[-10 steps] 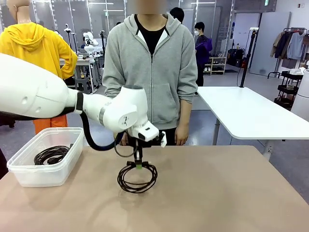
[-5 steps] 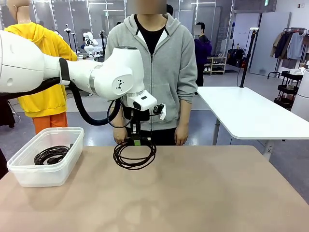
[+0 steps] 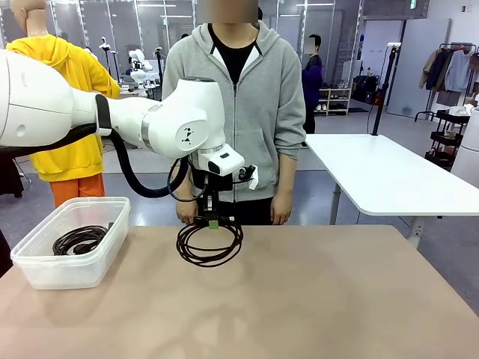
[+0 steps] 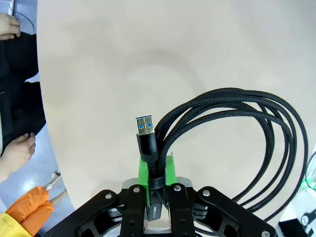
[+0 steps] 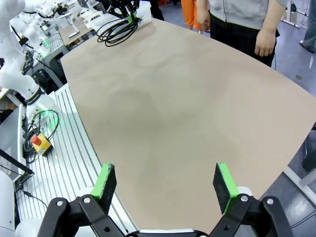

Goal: Organize and store the cables.
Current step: Place the USB Extension Cable into the Organizing box.

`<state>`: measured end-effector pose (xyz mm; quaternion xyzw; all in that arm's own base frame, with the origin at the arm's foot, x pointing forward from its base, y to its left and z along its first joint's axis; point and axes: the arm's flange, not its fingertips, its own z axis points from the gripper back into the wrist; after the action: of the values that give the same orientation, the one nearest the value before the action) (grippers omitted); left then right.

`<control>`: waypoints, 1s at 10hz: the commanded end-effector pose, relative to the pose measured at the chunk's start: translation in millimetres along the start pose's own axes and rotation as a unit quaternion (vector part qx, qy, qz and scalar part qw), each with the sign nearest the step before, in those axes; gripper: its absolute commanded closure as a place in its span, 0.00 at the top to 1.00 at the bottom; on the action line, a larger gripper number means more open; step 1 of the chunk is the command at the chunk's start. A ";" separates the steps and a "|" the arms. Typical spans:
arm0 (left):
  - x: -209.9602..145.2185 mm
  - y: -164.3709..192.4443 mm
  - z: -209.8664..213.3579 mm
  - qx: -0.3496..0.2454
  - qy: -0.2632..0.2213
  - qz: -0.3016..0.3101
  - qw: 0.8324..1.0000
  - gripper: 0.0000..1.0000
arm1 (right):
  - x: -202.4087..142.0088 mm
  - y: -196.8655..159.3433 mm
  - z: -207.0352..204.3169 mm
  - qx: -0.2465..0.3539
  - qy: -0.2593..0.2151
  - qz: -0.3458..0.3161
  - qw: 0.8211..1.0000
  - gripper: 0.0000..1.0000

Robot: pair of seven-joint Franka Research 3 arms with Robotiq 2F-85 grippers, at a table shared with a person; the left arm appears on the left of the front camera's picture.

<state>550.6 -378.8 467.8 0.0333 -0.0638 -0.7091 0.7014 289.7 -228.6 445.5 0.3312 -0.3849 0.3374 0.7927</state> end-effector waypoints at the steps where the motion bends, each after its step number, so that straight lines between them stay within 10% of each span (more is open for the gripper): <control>1: -1.4 0.0 2.0 0.004 0.001 -0.001 1.000 0.00 | 0.1 0.9 1.3 0.003 0.001 0.007 1.000 1.00; 2: 0.0 0.0 0.0 0.000 0.000 0.000 1.000 0.15 | 0.1 0.9 1.3 0.003 0.001 0.007 1.000 1.00; 10: -276.7 -29.1 67.9 0.015 0.027 -0.112 0.993 0.15 | 0.1 0.9 1.3 0.003 0.001 0.007 1.000 1.00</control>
<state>530.7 -102.0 529.7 0.0720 -0.0375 -0.7736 0.6284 290.1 -227.9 445.5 0.3312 -0.3840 0.3381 0.7928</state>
